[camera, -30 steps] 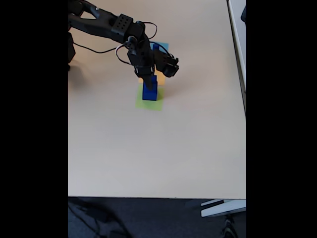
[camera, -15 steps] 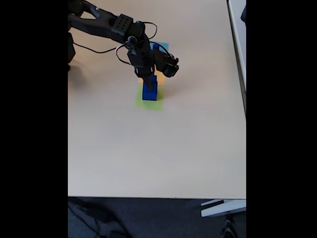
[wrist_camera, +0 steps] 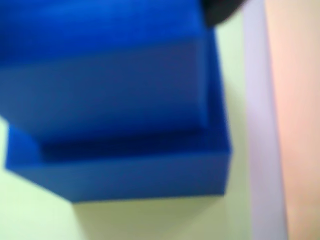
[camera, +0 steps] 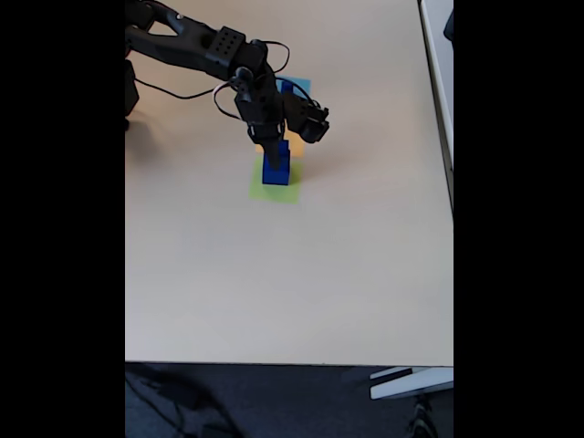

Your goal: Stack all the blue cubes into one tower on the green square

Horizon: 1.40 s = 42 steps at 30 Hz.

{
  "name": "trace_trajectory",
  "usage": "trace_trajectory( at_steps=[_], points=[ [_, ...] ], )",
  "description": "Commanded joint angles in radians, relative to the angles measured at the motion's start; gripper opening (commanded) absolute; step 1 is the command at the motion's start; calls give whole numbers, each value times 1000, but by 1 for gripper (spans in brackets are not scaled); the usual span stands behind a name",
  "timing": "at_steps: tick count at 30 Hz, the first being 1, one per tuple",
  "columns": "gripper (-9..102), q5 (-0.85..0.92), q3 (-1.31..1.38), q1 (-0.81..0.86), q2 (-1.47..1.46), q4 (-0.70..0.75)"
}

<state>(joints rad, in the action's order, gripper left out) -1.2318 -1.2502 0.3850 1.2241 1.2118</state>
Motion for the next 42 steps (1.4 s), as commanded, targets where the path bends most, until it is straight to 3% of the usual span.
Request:
trace_trajectory(
  at_steps=[1,42],
  points=[
    [25,8,23,9,67,-9],
    [34,14,35,-40,141,-6]
  ],
)
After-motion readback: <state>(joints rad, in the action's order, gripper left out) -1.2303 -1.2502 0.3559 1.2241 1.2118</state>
